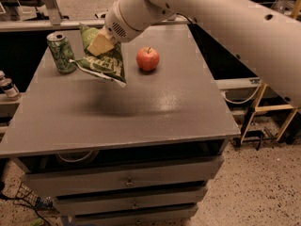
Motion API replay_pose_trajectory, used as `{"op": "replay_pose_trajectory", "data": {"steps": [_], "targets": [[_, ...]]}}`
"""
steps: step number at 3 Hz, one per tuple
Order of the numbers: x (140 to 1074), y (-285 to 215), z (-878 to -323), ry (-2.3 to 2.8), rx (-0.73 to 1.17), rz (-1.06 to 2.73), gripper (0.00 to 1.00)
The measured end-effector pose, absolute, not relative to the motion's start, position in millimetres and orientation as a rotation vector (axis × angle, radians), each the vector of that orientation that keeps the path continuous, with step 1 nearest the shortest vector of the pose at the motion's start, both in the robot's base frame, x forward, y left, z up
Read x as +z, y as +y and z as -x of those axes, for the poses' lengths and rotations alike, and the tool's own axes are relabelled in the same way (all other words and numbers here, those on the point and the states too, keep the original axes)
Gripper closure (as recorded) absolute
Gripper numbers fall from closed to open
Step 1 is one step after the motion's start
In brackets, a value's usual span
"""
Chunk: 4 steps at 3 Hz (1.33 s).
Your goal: Move green jalapeno chip bag near green can
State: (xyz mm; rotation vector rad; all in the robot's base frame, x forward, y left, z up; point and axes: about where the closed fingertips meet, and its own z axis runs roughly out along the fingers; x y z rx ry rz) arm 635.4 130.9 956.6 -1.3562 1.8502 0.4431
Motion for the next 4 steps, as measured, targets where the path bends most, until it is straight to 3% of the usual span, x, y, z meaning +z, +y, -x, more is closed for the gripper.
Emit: {"op": "replay_pose_trajectory", "data": {"steps": [4], "targets": [[915.3, 214.3, -698.1, 1.858, 0.548, 1.278, 1.00]]}}
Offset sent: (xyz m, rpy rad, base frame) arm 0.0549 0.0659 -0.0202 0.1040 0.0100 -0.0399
